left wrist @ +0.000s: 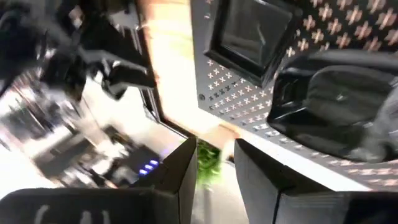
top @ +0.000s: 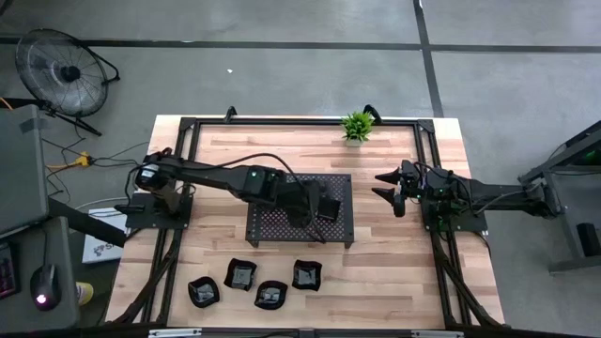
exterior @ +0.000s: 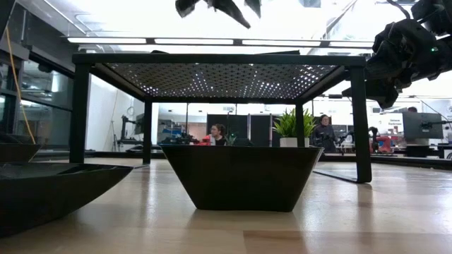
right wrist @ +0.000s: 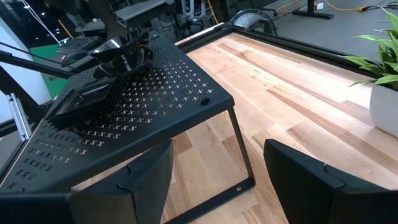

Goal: Pick & Place Mini shaped plates
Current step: Stack the right distorted square plate on top of the distorted square plates on the shelf

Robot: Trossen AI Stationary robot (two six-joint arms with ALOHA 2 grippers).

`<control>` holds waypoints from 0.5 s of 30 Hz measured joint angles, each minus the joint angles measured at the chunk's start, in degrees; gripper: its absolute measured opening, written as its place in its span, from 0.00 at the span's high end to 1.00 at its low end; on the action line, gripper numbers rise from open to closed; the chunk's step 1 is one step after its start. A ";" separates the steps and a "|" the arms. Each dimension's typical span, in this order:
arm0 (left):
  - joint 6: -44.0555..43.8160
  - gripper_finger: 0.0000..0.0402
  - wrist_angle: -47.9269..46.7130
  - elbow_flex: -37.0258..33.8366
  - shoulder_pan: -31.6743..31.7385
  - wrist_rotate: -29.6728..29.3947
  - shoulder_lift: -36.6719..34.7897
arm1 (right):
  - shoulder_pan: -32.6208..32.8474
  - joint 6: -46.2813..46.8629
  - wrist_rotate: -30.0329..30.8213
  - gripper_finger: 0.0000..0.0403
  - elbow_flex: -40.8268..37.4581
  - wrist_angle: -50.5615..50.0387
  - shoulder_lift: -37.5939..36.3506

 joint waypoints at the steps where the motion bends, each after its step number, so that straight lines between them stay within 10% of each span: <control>1: -3.20 0.74 -1.68 1.10 -0.56 -0.13 -0.02 | -0.01 0.00 0.00 0.39 0.00 0.02 0.00; 15: -42.94 0.74 -13.85 5.66 -9.25 8.75 -0.02 | -0.01 0.00 0.00 0.39 0.00 0.00 0.00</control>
